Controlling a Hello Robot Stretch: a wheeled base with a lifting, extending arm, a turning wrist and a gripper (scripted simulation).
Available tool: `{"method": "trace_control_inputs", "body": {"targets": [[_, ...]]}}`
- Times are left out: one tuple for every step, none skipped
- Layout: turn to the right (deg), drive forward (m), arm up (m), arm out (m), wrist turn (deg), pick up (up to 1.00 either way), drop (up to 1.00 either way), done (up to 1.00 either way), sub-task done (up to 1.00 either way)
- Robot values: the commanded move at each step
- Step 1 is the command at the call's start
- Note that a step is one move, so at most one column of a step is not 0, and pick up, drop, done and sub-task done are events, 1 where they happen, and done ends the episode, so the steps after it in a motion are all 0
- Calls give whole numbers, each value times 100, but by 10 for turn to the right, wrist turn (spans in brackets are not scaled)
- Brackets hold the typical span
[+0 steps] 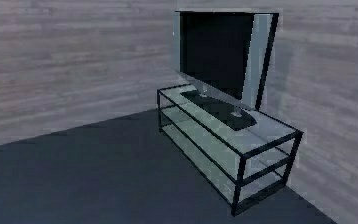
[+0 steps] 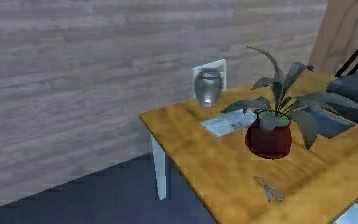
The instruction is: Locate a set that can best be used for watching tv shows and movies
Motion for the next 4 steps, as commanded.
{"method": "trace_control_inputs", "body": {"targets": [[450,0,0,0,0,0,0,0,0],[0,65,0,0,0,0,0,0,0],[-450,0,0,0,0,0,0,0,0],[0,0,0,0,0,0,0,100,0]]}}
